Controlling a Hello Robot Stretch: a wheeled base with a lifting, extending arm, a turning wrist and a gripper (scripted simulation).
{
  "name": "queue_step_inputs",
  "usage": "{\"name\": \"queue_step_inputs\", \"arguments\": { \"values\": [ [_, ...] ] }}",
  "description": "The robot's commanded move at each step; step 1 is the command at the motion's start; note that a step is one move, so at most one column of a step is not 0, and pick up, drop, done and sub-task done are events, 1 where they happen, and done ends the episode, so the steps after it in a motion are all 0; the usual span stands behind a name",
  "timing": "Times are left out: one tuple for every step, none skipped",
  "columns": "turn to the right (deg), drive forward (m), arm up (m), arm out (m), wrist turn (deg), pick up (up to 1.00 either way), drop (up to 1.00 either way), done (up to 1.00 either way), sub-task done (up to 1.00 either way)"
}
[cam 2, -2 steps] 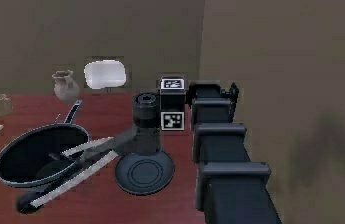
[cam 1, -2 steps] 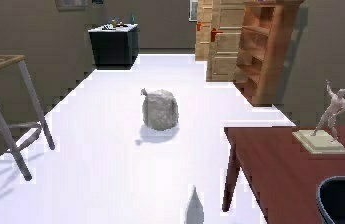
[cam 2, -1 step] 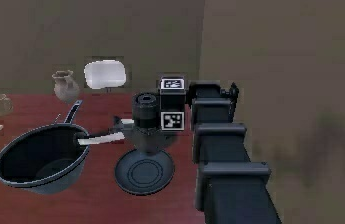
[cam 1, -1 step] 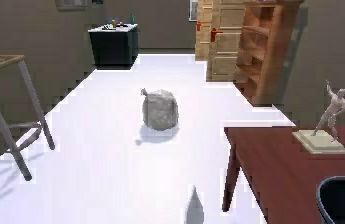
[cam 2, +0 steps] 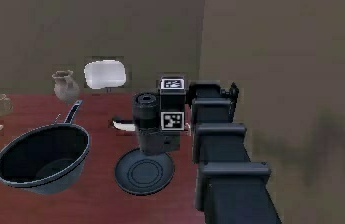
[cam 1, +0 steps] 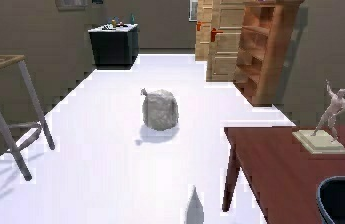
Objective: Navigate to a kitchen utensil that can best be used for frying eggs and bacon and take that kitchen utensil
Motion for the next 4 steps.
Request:
{"name": "queue_step_inputs", "arguments": {
  "values": [
    [0.0, 0.0, -0.3, 0.0, 0.0, 0.0, 0.0, 0.0, 0.0],
    [0.0, 0.0, 0.0, 0.0, 0.0, 1.0, 0.0, 0.0, 0.0],
    [0.0, 0.0, 0.1, 0.0, 0.0, 0.0, 0.0, 0.0, 0.0],
    [0.0, 0.0, 0.0, 0.0, 0.0, 0.0, 0.0, 1.0, 0.0]
  ]
}}
